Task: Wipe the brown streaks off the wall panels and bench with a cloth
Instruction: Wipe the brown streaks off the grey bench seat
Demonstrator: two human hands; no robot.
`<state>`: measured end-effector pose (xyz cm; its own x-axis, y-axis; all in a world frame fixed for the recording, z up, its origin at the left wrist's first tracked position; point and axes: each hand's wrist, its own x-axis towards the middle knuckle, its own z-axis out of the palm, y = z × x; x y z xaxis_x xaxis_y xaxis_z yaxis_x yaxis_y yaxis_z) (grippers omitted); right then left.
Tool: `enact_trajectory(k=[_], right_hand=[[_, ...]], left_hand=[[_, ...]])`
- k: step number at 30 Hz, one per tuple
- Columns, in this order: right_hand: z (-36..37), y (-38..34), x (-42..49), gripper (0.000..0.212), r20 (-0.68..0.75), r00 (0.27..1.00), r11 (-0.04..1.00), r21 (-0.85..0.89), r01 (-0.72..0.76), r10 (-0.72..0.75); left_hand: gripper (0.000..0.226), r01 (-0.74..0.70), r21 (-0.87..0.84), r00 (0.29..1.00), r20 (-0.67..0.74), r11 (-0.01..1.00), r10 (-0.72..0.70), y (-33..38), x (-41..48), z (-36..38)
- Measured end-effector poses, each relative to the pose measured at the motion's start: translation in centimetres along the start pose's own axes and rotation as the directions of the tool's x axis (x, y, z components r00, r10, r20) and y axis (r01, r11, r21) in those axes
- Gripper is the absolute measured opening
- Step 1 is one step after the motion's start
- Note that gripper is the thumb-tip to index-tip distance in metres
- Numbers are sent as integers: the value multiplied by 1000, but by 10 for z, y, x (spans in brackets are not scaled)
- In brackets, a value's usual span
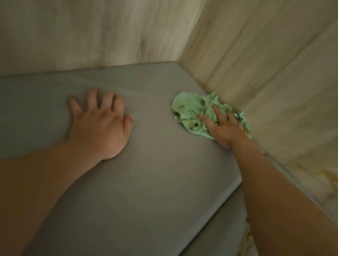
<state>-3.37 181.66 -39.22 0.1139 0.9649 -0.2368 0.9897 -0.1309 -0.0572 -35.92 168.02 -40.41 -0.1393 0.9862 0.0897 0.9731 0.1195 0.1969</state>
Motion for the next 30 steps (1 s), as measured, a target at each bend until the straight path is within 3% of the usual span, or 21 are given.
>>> enact_trajectory(k=[4,8,10,12,15,17,19,22,26,30], right_hand=[[2,25,-31,122,6,997,995,51,-80,80],[1,5,-75,90,39,996,995,62,-82,80],[2,-24,-106,81,46,998,999,40,30,-31],[11,-56,-140,80,55,966,967,-21,253,-251],[26,-84,-192,84,129,805,809,-33,587,-579],[21,-76,-189,83,157,751,758,-23,652,-641],[6,-59,-142,85,123,828,831,-38,555,-547],[-11,-46,-49,98,48,966,967,-29,254,-253],[-14,-59,-1,101,37,992,992,-18,125,-124],[-4,-53,-53,88,9,985,985,-5,173,-173]], left_hand=[[54,-7,-12,1000,1,1000,7,-1,0,-1],[54,-8,-13,1000,4,1000,8,0,0,0],[53,-8,-11,1000,10,1000,8,0,0,0],[53,-10,-8,1000,23,1000,10,0,0,-2],[53,-4,-18,998,55,1000,5,-1,2,-5],[54,-9,-9,999,51,1000,9,-2,2,-5],[55,1,-3,998,56,1000,-1,-2,3,-4],[54,18,25,999,33,1000,-19,-2,4,2],[52,5,41,999,44,999,-7,-1,6,5],[53,19,36,996,82,999,-22,1,5,1]])
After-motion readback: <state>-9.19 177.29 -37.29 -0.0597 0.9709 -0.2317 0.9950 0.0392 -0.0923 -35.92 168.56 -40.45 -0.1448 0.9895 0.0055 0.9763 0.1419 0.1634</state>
